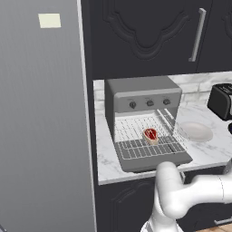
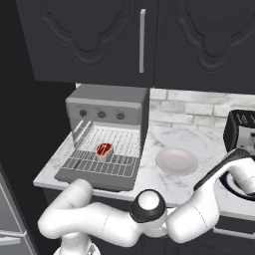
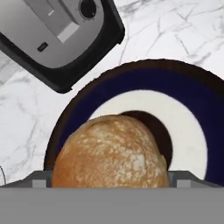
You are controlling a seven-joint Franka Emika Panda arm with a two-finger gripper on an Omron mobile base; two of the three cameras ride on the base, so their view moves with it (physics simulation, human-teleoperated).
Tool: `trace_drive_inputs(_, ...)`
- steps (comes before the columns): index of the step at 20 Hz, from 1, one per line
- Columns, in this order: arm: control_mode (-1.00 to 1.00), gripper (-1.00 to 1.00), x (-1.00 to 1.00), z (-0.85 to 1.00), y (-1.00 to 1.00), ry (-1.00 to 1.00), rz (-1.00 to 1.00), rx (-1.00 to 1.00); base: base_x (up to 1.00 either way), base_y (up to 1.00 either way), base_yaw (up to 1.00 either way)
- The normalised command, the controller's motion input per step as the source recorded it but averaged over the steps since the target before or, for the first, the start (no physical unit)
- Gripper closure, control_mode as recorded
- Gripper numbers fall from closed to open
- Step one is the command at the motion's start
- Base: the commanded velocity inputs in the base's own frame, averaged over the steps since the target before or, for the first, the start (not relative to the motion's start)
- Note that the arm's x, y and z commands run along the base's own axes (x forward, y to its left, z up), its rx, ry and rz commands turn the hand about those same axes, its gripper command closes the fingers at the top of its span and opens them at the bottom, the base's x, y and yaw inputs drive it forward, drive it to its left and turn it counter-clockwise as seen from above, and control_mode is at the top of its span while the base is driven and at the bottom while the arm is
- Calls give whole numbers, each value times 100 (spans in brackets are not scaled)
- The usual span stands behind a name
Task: Open the toaster oven door. Place the bread on the top rack in the toaster oven and place the steak on the bottom rack.
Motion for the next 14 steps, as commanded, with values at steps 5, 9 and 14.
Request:
trace_drive_inputs(5, -100, 100, -68, 52, 31, -34, 37, 0, 0, 0, 0)
trace_drive_inputs(9, -100, 100, -57, 84, 54, -26, 38, 0, 0, 0, 0)
trace_drive_inputs(14, -100, 100, -59, 95, 79, -21, 35, -14, 0, 0, 0)
